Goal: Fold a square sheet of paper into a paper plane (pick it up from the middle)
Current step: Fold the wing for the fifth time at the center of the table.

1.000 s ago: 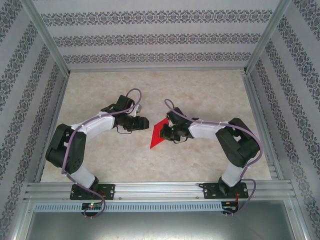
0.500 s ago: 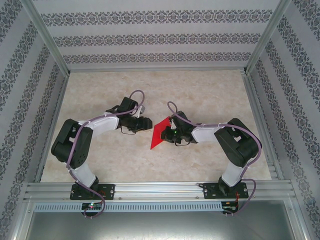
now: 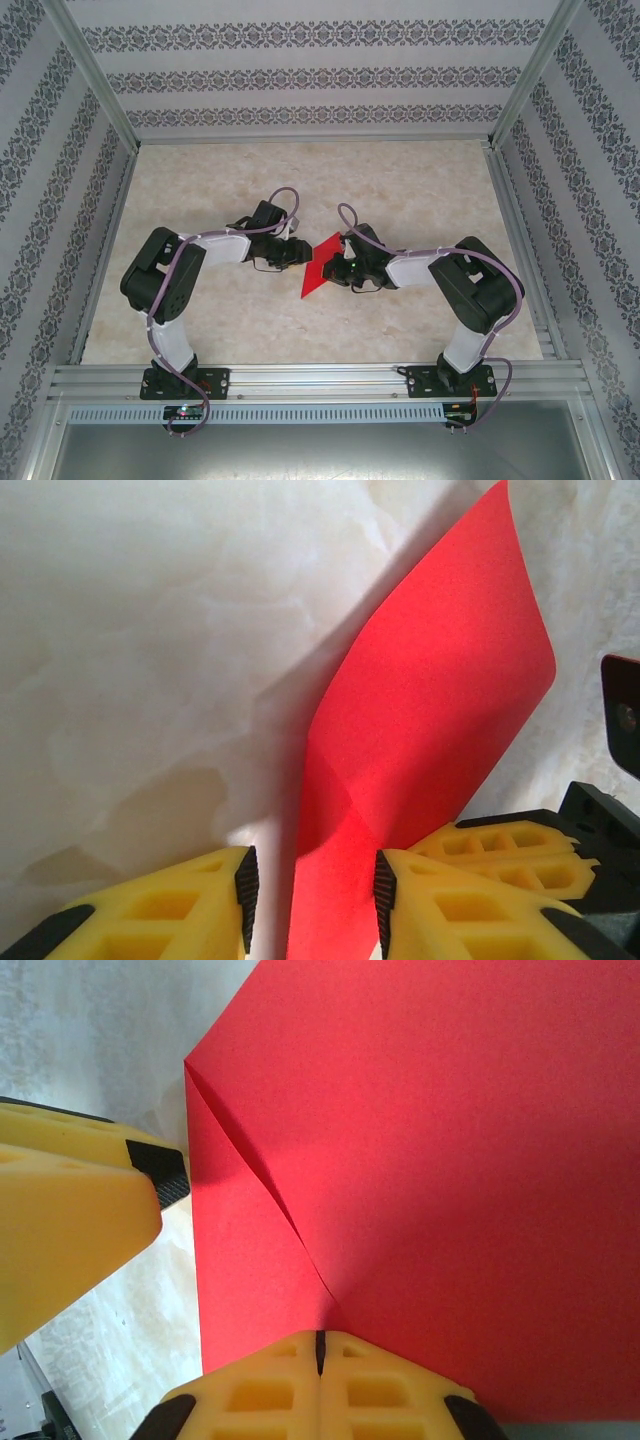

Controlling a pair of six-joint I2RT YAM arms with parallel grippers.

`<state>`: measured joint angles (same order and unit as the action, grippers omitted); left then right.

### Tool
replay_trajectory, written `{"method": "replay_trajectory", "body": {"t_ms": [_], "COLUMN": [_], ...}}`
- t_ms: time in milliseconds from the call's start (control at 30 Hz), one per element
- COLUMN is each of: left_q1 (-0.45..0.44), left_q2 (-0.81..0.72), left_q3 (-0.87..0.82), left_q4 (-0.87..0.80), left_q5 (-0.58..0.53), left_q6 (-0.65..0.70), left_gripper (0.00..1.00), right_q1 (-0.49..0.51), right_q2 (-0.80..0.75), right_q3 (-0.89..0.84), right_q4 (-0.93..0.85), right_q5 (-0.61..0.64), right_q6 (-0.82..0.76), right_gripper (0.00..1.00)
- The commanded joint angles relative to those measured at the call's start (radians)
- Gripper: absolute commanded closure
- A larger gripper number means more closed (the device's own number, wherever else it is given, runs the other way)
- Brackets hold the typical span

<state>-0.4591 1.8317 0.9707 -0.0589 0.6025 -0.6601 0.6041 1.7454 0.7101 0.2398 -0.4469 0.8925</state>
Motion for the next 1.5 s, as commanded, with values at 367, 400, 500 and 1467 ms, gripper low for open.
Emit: {"method": "replay_trajectory", "body": {"t_ms": [367, 400, 500, 1467], "left_q1": [-0.037, -0.038, -0.048, -0.108], "left_q2": [0.029, 0.025, 0.024, 0.062], "left_q3": [0.070, 0.073, 0.088, 0.145], "left_q4": [-0.006, -0.014, -0.055, -0.121], "left_q5": [0.036, 0.031, 0.015, -0.023], "left_q6": [0.024, 0.029, 0.060, 0.188], "left_gripper": [0.81, 0.82, 0.85, 0.89], "right_q1": [-0.029, -0.030, -0.033, -0.041], "right_q2": [-0.008, -0.009, -0.010, -0.007], "right_q3": [-0.029, -0.031, -0.029, -0.043], "right_q4": [-0.008, -0.009, -0.007, -0.009], "right_q5": [-0.002, -0.002, -0.002, 0.007], "right_q6": [-0.003, -0.004, -0.002, -0.007], "right_gripper": [0.95, 0.95, 0.95, 0.95]}}
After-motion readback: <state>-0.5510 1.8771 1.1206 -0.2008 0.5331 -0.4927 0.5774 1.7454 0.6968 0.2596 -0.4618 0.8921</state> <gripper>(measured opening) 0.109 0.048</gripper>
